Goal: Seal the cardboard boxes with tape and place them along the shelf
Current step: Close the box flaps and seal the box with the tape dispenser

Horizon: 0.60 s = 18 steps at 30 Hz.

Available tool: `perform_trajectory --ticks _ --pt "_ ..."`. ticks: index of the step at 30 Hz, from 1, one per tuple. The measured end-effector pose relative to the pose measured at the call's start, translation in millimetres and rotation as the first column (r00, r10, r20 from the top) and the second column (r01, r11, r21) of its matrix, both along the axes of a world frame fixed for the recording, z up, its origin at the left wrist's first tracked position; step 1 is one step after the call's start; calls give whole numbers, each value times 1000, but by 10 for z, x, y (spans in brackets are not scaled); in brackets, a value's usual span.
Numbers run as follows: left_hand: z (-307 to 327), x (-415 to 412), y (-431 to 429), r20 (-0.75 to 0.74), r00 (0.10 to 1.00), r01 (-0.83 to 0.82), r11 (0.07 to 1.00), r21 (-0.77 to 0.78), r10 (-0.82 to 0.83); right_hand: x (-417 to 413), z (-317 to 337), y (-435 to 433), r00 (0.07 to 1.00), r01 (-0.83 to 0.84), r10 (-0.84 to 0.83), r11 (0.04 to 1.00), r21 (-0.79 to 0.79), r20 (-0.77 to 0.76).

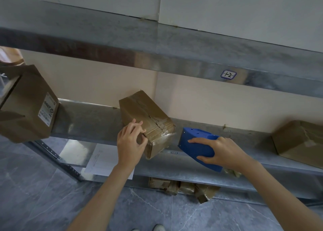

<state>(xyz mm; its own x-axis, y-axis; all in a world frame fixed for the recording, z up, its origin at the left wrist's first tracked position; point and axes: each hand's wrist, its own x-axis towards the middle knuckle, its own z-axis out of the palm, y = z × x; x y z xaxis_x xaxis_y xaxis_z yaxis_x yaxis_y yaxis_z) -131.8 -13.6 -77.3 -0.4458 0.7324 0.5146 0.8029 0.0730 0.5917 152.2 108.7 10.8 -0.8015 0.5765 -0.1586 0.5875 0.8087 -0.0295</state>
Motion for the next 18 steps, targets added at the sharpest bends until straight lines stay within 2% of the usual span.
perform_trajectory --ticks 3,9,15,18 --pt "-24 16 -25 5 999 41 998 -38 -41 -22 37 -4 1000 2 -2 1000 25 -8" --pt "-239 143 -139 128 979 172 981 -87 -160 -69 84 13 1000 1 -1 998 65 -8" --pt "-200 199 -66 141 986 98 994 -51 -90 -95 136 -10 1000 -18 19 997 71 -2" --pt "-223 115 -108 197 973 129 992 -13 -124 -97 179 -25 999 -29 30 998 55 -19"
